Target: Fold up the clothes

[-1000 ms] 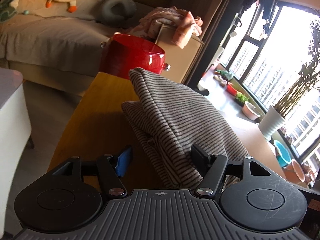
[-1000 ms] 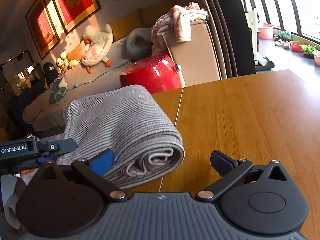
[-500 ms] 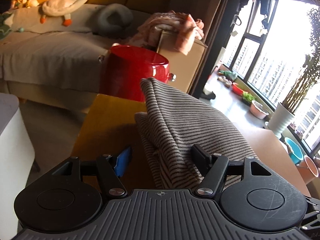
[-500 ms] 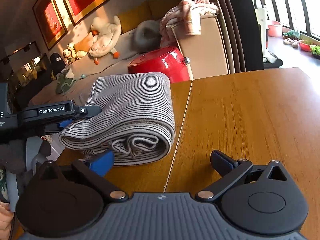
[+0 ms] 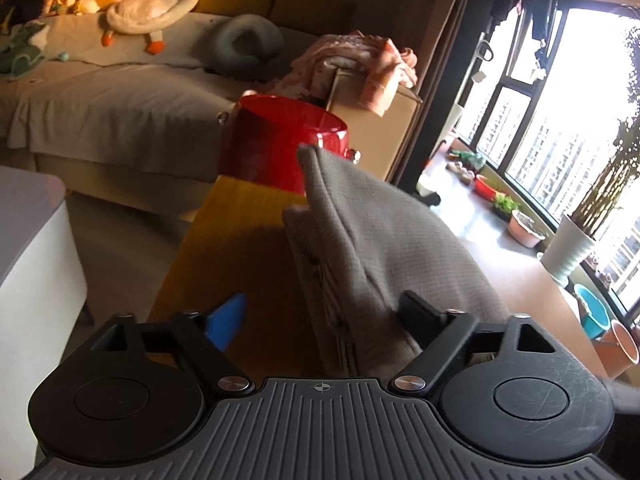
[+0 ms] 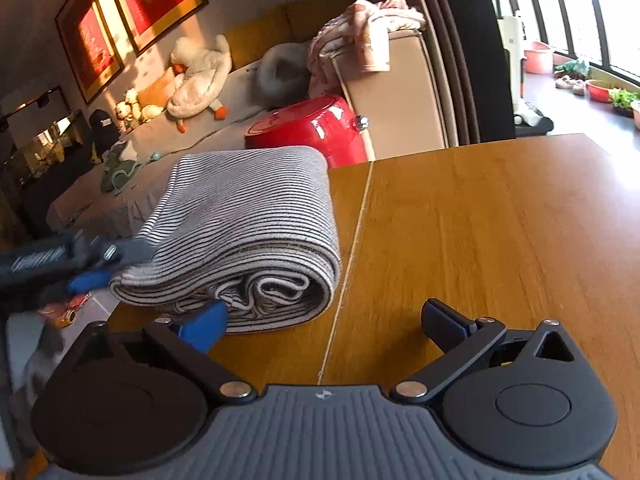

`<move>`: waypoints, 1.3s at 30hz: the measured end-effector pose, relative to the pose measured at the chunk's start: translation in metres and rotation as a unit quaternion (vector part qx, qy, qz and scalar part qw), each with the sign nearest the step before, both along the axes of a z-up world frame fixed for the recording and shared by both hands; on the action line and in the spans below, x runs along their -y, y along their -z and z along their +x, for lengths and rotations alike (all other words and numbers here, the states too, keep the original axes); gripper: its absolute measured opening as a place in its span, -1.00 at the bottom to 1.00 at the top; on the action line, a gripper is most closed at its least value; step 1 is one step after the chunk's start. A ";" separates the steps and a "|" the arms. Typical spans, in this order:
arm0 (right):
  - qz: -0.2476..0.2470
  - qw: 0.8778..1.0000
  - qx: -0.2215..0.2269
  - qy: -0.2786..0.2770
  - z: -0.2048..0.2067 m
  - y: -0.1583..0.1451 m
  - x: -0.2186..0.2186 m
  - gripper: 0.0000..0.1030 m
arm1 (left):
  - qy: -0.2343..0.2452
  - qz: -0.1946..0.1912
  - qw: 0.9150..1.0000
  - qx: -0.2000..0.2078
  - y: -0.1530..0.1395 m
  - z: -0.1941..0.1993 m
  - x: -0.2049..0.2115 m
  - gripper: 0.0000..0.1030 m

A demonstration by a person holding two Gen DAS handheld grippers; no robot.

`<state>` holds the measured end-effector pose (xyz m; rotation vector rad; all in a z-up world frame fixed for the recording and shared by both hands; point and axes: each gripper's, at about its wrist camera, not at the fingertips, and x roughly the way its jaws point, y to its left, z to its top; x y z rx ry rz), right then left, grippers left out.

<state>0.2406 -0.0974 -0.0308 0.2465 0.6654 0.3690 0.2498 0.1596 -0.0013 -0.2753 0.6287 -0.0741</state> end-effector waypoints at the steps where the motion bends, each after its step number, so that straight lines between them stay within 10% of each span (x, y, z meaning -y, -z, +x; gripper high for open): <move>1: -0.003 1.000 0.000 0.004 -0.001 0.000 0.000 1.00 | 0.002 0.002 1.000 -0.004 0.002 -0.007 0.003 0.84; 6: -0.026 0.999 -0.001 0.033 -0.008 0.000 -0.001 1.00 | 0.000 0.014 0.999 -0.043 0.018 -0.036 0.022 0.92; 14: -0.091 0.993 -0.009 0.069 -0.049 0.001 0.001 1.00 | -0.048 0.146 0.987 -0.051 0.028 -0.072 0.058 1.00; 19: -0.174 0.983 -0.016 0.057 -0.078 0.002 -0.014 1.00 | -0.080 0.141 0.985 -0.055 0.027 -0.093 0.060 1.00; 39: -0.170 0.983 -0.009 0.063 -0.106 0.004 -0.010 1.00 | -0.108 0.124 0.985 -0.048 0.026 -0.109 0.062 1.00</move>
